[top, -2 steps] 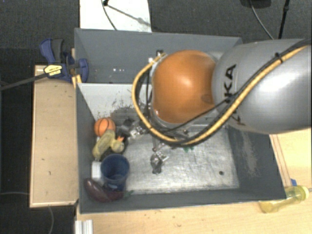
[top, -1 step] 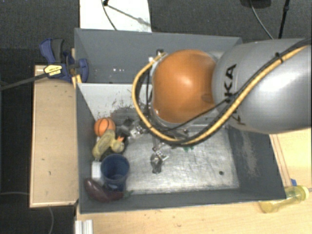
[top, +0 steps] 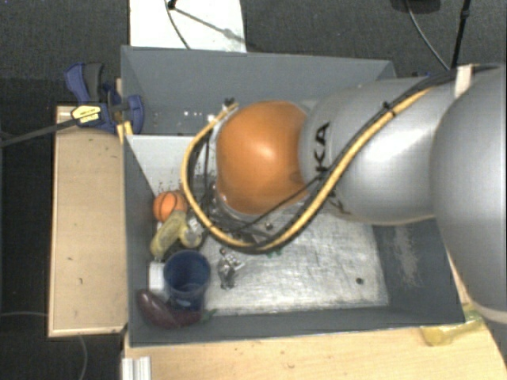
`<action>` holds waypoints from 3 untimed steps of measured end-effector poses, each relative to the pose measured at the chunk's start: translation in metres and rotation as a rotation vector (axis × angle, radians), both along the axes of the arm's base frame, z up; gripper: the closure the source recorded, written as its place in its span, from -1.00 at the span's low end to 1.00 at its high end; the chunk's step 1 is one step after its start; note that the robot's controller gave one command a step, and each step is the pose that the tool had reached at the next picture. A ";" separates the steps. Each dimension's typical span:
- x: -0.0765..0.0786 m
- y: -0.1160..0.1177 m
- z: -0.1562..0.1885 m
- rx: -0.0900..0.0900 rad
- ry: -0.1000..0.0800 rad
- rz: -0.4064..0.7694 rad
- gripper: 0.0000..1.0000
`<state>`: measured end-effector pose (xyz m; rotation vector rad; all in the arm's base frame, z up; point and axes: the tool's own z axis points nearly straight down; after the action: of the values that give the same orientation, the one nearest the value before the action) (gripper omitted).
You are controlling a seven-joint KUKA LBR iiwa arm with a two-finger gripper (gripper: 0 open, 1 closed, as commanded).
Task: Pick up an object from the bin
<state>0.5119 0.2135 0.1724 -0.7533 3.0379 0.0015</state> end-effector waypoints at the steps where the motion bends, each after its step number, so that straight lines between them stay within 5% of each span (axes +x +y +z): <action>1: -0.013 0.028 -0.029 -0.005 0.016 0.044 -1.00; 2: -0.003 0.032 -0.047 -0.001 -0.008 0.203 1.00; 3: -0.003 0.032 -0.047 -0.001 -0.008 0.203 1.00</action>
Offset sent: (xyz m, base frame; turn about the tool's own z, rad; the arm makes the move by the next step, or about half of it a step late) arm -0.0047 0.0344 -0.1024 -0.3164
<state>0.5085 0.2458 0.1252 -1.0550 2.9386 -0.0016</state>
